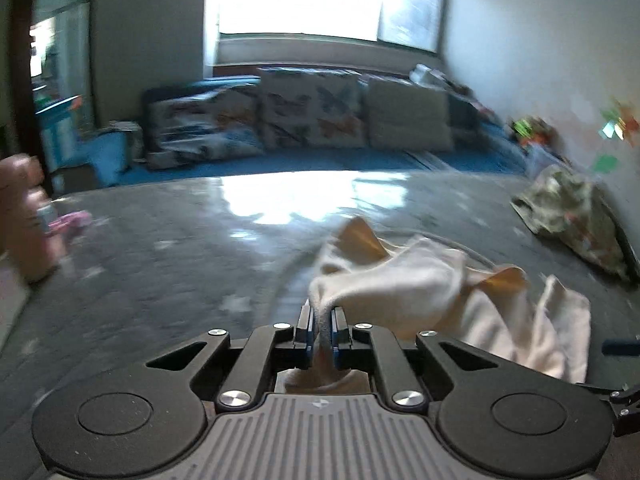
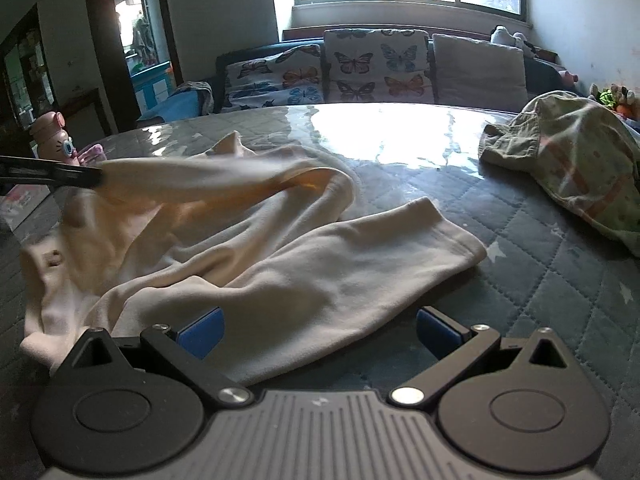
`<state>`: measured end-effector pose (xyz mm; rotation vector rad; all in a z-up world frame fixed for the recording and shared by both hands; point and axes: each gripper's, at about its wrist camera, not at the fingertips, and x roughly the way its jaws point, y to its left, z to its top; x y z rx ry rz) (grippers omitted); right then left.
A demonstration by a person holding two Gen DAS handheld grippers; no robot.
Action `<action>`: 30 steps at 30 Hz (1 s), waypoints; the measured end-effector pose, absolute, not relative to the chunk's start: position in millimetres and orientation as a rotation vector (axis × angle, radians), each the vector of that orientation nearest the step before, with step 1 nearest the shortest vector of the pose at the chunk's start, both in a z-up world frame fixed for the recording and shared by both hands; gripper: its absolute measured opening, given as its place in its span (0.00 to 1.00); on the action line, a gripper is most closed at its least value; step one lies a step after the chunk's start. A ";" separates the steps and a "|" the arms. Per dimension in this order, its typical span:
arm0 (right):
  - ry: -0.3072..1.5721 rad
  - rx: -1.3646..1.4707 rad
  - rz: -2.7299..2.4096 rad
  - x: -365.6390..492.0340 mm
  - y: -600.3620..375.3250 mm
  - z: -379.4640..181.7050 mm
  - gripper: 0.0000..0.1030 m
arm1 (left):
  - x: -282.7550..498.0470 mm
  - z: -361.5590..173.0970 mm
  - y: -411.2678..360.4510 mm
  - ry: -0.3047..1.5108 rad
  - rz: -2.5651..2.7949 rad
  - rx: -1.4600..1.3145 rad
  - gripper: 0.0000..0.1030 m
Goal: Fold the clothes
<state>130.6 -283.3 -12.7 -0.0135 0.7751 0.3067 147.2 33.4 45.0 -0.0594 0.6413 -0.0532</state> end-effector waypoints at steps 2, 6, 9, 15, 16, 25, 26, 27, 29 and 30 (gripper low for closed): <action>0.776 -0.013 0.298 131.2 -284.6 -13.7 1.00 | 130.4 46.0 52.8 0.645 0.006 -0.091 0.09; 0.776 -0.007 0.285 133.2 -287.0 -14.3 1.00 | 92.4 44.7 90.0 0.654 0.106 -0.168 0.09; 0.775 0.000 0.275 136.9 -289.9 -14.6 1.00 | 60.8 38.1 109.2 0.685 0.151 -0.211 0.09; 0.774 0.034 0.226 151.2 -298.2 -16.6 0.91 | 16.5 25.8 127.6 0.756 0.159 -0.241 0.14; 0.780 0.049 0.213 155.4 -300.4 -17.7 0.89 | 14.1 26.7 128.8 0.759 0.160 -0.243 0.16; 0.771 0.057 0.138 187.2 -307.6 -22.0 0.61 | 17.7 54.6 121.1 0.683 0.157 -0.168 0.50; 0.769 0.053 0.132 189.3 -307.3 -22.1 0.57 | 21.0 57.6 118.9 0.676 0.150 -0.158 0.50; 0.766 0.051 0.125 191.1 -307.2 -22.1 0.48 | 24.5 60.3 116.7 0.669 0.144 -0.149 0.49; 0.760 0.063 0.114 194.2 -308.9 -22.0 0.26 | 38.0 61.0 110.0 0.668 0.117 -0.131 0.48; 0.757 0.070 0.108 195.6 -310.0 -21.9 0.12 | 44.6 60.2 105.4 0.672 0.099 -0.120 0.48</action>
